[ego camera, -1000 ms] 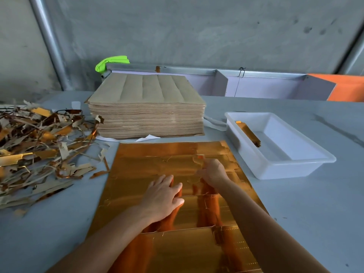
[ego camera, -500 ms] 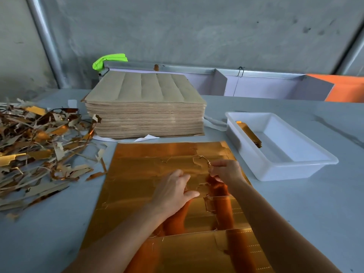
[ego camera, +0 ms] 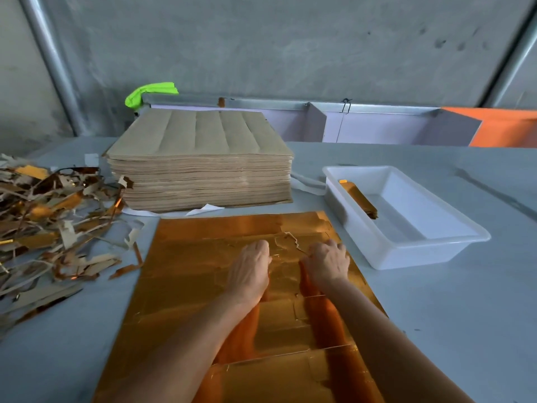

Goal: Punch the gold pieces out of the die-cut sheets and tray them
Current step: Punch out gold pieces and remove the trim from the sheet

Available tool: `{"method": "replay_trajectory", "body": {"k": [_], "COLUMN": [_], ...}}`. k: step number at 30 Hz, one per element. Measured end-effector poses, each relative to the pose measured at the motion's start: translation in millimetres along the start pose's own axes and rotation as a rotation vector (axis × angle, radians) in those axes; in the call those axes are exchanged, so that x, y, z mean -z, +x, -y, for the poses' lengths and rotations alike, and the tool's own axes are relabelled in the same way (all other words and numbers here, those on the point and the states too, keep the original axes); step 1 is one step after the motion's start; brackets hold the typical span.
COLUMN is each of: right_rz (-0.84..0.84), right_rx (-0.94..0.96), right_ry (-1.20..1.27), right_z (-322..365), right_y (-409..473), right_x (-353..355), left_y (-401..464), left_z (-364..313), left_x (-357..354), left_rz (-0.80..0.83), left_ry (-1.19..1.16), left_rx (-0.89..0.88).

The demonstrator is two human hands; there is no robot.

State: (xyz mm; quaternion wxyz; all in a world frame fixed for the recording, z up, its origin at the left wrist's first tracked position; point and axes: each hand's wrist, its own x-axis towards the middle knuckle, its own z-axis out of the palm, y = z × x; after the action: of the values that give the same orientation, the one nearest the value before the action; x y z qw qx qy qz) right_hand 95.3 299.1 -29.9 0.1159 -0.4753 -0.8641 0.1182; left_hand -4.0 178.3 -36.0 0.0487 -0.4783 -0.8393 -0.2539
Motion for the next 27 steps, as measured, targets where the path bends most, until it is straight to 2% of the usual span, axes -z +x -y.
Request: {"method": "replay_trajectory", "body": {"k": [3, 5, 6, 8, 10, 11, 13, 15, 17, 21, 23, 27], "right_rz": [0.028, 0.04, 0.054, 0.125, 0.119, 0.064, -0.052, -0.067, -0.031, 0.061, 0.068, 0.016], "right_rx": [-0.026, 0.055, 0.137, 0.291, 0.295, 0.236, 0.028, -0.15, -0.221, -0.302, -0.332, -0.333], "right_ry": [-0.024, -0.043, 0.032, 0.343, 0.525, 0.516, 0.319, 0.038, -0.12, -0.204, -0.183, -0.138], "right_z": [14, 18, 20, 20, 15, 11, -1, -11, -18, -25, -25, -23], "right_y": [7, 8, 6, -2, -8, -7, -1, 4, 8, 13, 16, 17], "right_x": [-1, 1, 2, 4, 7, 8, 10, 14, 17, 16, 17, 18], "left_y": [10, 20, 25, 34, 40, 40, 41, 44, 51, 52, 43, 28], "left_z": [-5, -10, -12, -15, -13, -11, -4, 9, 33, 99, 129, 165], "left_x": [5, 4, 3, 1, -2, -3, 0, 15, 38, 85, 102, 114], "left_rz": [0.016, 0.097, 0.161, 0.263, 0.304, 0.31, 0.295, 0.21, 0.096, -0.07, -0.106, -0.131], "left_ry": [-0.081, -0.088, -0.076, -0.077, -0.077, -0.068, -0.022, 0.049, 0.141, 0.403, 0.475, 0.557], "left_rx": [0.012, -0.033, -0.052, -0.055, -0.023, -0.009, 0.015, 0.073, 0.187, 0.458, 0.593, 0.741]}}
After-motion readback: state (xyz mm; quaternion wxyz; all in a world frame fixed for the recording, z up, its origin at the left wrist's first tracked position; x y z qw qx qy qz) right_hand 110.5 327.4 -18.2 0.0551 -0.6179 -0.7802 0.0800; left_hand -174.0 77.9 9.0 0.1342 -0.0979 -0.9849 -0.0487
